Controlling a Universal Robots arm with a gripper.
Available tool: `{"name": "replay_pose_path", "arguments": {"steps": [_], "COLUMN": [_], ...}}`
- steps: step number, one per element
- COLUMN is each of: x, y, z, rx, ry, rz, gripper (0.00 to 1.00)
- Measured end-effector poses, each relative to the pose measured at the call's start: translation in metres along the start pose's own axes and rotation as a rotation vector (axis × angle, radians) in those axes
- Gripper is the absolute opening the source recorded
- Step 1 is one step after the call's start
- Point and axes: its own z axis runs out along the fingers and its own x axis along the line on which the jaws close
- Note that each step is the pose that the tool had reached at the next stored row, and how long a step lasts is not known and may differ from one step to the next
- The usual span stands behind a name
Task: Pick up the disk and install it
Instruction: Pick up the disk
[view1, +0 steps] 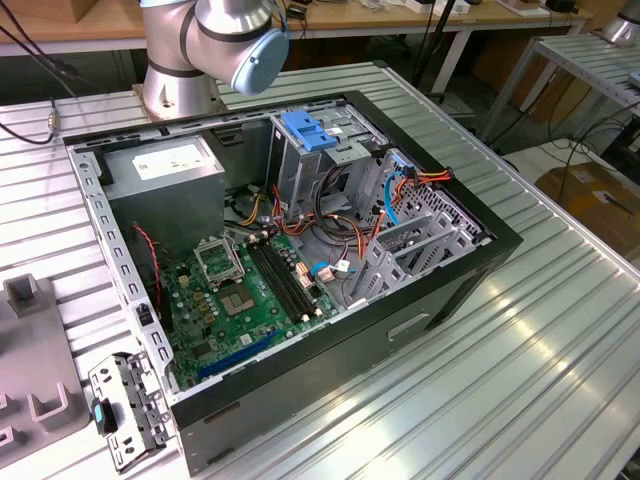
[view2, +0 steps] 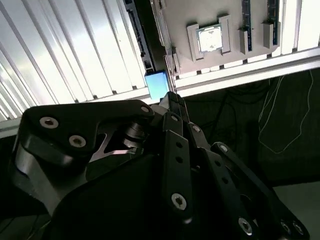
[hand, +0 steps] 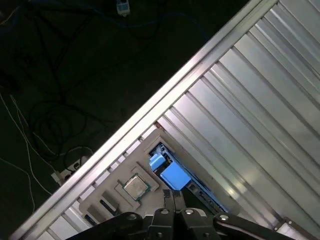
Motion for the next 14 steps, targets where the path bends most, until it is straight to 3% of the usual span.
{"name": "replay_pose_path", "arguments": {"steps": [7,12,14], "x": [0.0,0.0,0.0], "y": [0.0,0.0,0.0], "z": [0.0017,0.0017,0.0017], "rx": [0.0007,0.0008,0.0008], "ry": [-0.0024,-0.0026,-0.0026], "rz": [-0.124,-0.129,-0.129], "gripper": [0.11,0.11,0.17]}}
